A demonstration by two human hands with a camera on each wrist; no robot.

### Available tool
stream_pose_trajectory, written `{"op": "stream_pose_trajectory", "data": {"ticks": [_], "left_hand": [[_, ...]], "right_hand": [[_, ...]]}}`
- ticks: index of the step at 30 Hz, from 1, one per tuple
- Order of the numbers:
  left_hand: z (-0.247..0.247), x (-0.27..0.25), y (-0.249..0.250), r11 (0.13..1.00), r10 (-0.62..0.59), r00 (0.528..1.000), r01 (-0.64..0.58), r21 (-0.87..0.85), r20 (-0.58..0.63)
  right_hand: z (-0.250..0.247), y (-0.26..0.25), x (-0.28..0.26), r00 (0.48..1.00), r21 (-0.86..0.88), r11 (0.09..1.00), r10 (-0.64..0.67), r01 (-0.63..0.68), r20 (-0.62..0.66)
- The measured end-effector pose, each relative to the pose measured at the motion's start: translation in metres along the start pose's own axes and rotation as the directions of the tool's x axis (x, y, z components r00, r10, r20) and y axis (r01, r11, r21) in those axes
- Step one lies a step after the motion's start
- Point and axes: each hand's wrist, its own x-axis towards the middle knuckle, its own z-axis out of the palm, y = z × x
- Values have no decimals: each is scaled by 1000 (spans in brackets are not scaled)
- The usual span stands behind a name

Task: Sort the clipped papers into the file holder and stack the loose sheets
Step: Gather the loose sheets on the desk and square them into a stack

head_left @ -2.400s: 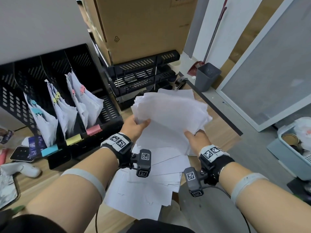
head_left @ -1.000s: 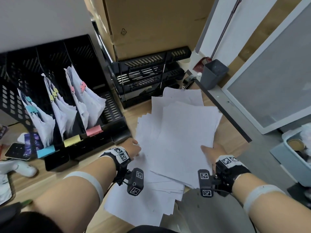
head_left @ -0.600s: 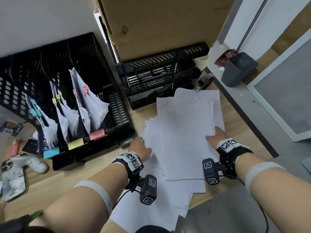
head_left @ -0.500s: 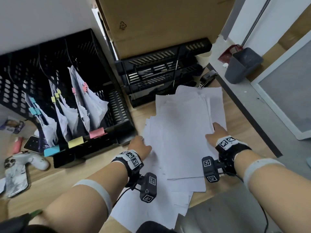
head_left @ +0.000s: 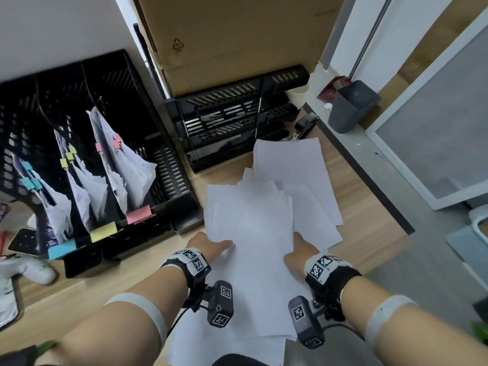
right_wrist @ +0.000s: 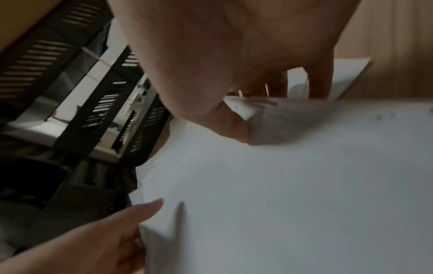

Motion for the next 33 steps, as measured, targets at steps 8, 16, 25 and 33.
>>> {"op": "stream_pose_trajectory", "data": {"ticks": [8, 16, 25, 33], "left_hand": [[-2, -21, -25, 955, 258, 966, -259, -144, -25], [-15, -42, -43, 892, 395, 901, -422, -159, -178], [-41, -51, -59, 877, 401, 851, -463, -126, -339], [-85, -73, -67, 802, 441, 743, -578, -150, -504]], "right_hand": [[34, 11, -8, 988, 206, 974, -65, 93, -137], [52, 33, -20, 961, 139, 979, -113, 152, -253], [70, 32, -20, 969, 13, 995, -92, 98, -227], [59, 30, -18, 973, -14, 999, -42, 40, -226]]}}
